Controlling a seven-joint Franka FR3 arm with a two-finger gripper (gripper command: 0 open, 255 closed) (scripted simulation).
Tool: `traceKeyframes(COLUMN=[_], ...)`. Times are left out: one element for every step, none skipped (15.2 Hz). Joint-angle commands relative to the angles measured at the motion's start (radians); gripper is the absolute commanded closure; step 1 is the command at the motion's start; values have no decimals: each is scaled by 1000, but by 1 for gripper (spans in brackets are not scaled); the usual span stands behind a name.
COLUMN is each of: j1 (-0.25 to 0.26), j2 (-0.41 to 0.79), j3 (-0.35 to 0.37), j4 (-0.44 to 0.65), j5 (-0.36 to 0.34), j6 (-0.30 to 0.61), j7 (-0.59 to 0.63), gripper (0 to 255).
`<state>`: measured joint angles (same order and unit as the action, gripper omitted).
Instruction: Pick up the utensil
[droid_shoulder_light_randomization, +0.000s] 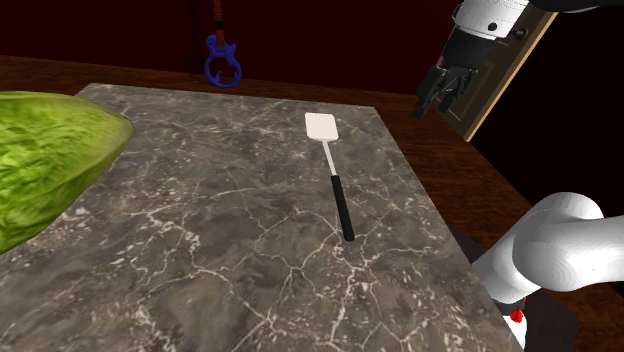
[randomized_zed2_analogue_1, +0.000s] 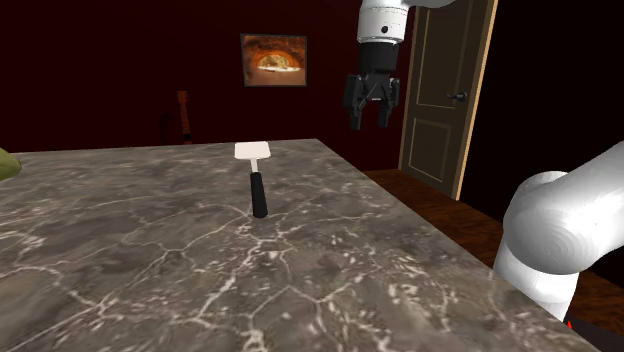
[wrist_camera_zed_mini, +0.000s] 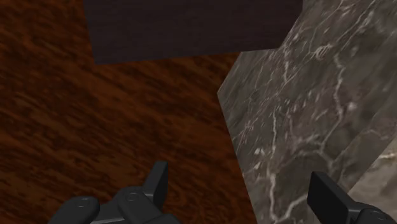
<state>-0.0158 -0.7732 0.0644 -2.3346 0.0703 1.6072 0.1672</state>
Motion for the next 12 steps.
traceKeyframes(j1=[0, 2, 4, 5, 6, 6, 6, 6, 5, 3, 1, -1], j2=[0, -1, 1, 4, 9, 16, 25, 35, 48, 62, 78, 95], j3=[0, 26, 51, 77, 103, 129, 155, 180, 206, 232, 257, 283], j4=[0, 5, 12, 20, 30, 42, 55, 70, 87, 104, 124, 145], j5=[0, 17, 34, 51, 67, 84, 100, 116, 131, 146, 159, 172], j6=[0, -9, -17, -24, -31, -38, -43, -48, -53, -57, -60, -63], j7=[0, 42, 85, 127, 169, 211, 254, 296, 339, 382, 425, 468], gripper=[0, 0, 0, 0, 0, 0, 0, 0, 0, 0, 0, 0])
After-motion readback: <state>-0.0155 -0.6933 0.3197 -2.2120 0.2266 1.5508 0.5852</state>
